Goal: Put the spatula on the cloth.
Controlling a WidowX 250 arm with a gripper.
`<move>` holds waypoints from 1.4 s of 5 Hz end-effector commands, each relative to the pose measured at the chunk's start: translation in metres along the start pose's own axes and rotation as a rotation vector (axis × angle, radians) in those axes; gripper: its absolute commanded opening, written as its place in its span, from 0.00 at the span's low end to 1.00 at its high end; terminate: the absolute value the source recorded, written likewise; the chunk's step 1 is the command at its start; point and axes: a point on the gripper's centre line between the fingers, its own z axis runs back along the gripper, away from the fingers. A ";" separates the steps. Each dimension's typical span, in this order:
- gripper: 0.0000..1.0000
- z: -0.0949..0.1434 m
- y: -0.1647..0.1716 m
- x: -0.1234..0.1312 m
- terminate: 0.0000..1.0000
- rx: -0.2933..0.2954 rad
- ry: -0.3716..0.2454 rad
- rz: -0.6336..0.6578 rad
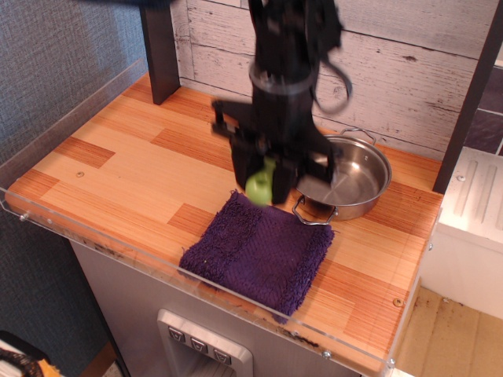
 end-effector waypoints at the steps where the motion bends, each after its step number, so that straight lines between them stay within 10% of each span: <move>1: 0.00 -0.018 0.005 -0.035 0.00 -0.077 -0.047 0.006; 3: 0.00 -0.023 0.012 -0.034 0.00 -0.120 -0.079 0.036; 4: 1.00 -0.019 0.014 -0.032 0.00 -0.133 -0.080 0.014; 7: 1.00 0.034 0.032 -0.023 0.00 -0.114 -0.112 -0.010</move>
